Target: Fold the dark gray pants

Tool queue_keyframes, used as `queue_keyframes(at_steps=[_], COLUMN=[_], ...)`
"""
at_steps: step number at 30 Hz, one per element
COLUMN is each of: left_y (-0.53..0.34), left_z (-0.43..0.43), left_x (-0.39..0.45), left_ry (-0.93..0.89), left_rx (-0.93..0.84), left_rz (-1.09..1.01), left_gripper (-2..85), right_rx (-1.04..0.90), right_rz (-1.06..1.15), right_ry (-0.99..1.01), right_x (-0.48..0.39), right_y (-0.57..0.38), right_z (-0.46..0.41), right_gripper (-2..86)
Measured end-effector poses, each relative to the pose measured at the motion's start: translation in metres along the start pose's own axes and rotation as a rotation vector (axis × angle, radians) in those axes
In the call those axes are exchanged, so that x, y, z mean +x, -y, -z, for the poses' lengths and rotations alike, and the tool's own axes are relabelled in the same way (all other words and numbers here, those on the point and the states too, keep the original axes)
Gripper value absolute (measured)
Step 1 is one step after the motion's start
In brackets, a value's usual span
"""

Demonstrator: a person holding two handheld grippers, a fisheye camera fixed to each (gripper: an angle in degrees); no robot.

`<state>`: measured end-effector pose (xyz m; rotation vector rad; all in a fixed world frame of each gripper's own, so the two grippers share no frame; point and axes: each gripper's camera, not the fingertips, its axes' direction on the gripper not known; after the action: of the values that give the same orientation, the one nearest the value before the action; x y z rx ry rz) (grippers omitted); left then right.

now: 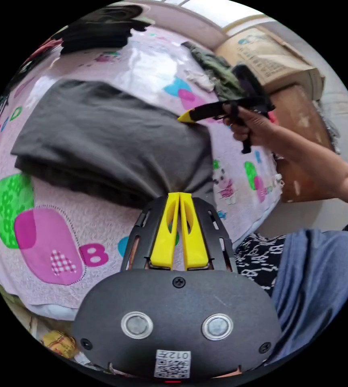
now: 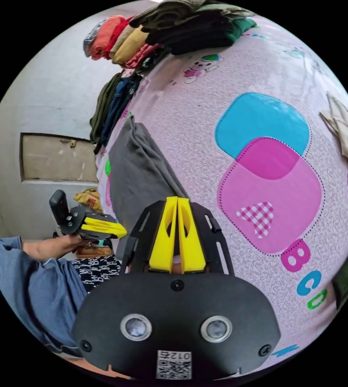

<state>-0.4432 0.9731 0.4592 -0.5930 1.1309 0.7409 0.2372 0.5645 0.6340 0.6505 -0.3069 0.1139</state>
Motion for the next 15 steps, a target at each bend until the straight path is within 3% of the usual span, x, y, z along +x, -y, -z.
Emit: queue_keyframes(at_steps=[3,7,11,13,15], left_y=[-0.019,-0.034,-0.013,-0.009,-0.012], left_z=[0.011,0.039,-0.004,-0.028,-0.052], left_x=[-0.007,0.042,0.103,0.106,0.092], left_ry=[-0.067,-0.028,0.114,0.217,0.185], left_rx=[0.103,0.275,0.142,0.07,-0.035], left_rz=[0.149,0.038,-0.119,-0.051,0.064], left_gripper=[0.4,0.4,0.3,0.3,0.3], right_rx=[0.08,0.13,0.051,0.042,0.004], right_rz=[-0.023,0.128,0.165,0.11,0.054], right_ry=[0.048,0.118,0.165,0.116,0.075], right_x=[0.01,-0.01,-0.004,0.012,0.03], right_y=[-0.015,-0.058,-0.093,-0.098,-0.099], right_z=[0.022,0.065,0.062,0.055,0.049], right_gripper=[0.2,0.3,0.5,0.6,0.8])
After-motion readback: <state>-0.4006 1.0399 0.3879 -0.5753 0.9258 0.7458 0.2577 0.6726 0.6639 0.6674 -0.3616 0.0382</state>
